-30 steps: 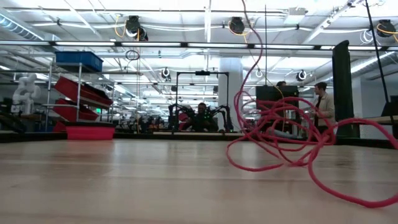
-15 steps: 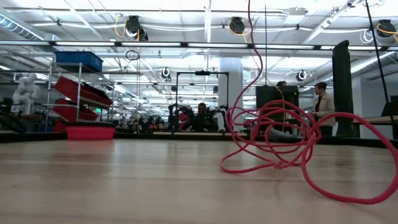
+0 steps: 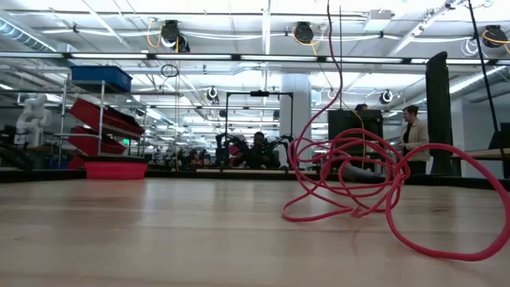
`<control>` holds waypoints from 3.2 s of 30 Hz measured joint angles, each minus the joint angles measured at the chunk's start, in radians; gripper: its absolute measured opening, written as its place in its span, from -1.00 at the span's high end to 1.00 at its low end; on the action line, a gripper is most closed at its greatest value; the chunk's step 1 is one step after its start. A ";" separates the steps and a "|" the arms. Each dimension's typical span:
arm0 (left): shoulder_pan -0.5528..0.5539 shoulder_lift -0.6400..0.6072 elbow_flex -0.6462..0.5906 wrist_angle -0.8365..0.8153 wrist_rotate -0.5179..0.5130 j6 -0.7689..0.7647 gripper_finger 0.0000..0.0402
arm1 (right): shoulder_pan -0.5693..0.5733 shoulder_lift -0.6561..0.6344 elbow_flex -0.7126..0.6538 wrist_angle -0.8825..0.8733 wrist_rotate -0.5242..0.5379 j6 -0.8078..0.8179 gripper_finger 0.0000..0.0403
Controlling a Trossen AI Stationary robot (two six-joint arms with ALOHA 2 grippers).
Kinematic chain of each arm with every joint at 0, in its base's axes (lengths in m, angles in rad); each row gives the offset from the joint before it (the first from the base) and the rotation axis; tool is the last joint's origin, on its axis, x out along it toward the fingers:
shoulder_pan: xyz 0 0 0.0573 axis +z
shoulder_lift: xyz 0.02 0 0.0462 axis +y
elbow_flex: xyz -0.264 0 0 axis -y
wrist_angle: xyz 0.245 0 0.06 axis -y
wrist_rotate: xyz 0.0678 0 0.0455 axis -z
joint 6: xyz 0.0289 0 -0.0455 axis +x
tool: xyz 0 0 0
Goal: Coil cords
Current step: Coil the red wire onto the spool
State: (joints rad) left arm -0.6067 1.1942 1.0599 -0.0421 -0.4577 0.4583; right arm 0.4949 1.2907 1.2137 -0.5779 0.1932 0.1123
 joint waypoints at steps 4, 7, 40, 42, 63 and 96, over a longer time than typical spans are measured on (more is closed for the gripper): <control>-0.001 0.000 0.000 0.001 -0.003 0.019 0.96 | 0.030 0.000 0.000 -0.001 -0.016 0.011 1.00; -0.003 -0.002 0.000 0.015 0.019 0.024 0.96 | 0.044 0.000 0.000 -0.012 -0.016 0.033 1.00; 0.146 -0.003 -0.051 -0.050 0.167 -0.113 0.96 | 0.083 0.001 0.039 0.166 0.072 -0.134 1.00; 0.153 -0.002 -0.052 -0.051 0.171 -0.114 0.96 | 0.083 0.001 0.039 0.170 0.072 -0.142 1.00; 0.267 0.204 -0.053 0.228 0.606 -0.132 0.96 | 0.103 0.039 0.039 0.407 0.072 -0.373 1.00; 0.226 0.095 -0.052 0.270 0.750 -0.105 0.96 | 0.228 0.084 0.170 0.111 0.119 -0.202 1.00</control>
State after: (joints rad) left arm -0.3807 1.2897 1.0080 0.2283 0.2919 0.3534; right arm 0.7231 1.3746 1.3840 -0.4670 0.3126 -0.0892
